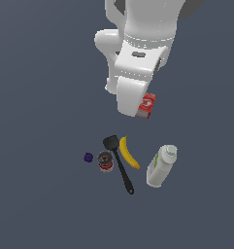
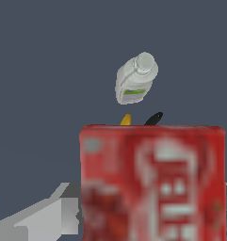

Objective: Pick up a designated object from a clutter of objects.

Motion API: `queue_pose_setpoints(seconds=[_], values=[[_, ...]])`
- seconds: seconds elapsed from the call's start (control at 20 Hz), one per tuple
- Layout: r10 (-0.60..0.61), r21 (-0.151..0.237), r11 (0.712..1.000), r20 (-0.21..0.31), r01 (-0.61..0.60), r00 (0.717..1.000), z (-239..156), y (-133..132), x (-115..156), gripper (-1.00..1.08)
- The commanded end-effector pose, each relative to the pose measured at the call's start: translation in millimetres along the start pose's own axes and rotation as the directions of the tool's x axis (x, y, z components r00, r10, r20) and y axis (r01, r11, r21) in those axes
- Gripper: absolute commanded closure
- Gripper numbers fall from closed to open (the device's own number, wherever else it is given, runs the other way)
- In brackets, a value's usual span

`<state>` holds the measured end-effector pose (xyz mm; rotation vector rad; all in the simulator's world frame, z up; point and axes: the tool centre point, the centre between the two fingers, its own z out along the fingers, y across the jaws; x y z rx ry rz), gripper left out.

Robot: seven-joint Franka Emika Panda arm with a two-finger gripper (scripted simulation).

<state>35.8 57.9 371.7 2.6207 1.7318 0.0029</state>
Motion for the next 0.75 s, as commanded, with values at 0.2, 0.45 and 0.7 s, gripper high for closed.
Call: queue_pose_setpoints(seconds=[0.2,0.45,0.7], values=[[0.0,0.001,1.0,0.001,0.0,1.0,-24,12,9,1.08],[0.001,0.001,1.0,0.001,-0.001,1.0,-33,16,12,1.08],[0.001,0.001,1.0,0.001,-0.001,1.0,-36,18,13,1.08]])
